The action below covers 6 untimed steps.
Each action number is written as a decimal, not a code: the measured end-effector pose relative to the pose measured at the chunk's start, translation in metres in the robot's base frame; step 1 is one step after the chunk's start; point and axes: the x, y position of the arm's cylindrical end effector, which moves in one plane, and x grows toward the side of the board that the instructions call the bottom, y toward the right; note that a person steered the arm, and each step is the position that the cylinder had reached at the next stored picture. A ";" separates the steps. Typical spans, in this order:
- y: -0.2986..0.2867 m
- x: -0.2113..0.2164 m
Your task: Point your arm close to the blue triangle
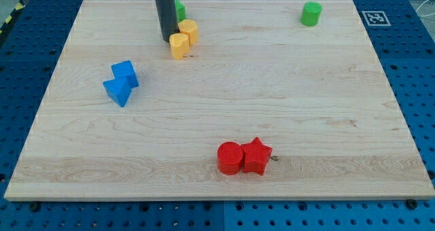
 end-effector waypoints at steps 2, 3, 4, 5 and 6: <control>0.018 0.062; 0.058 0.106; 0.042 0.146; -0.012 0.165; -0.055 0.180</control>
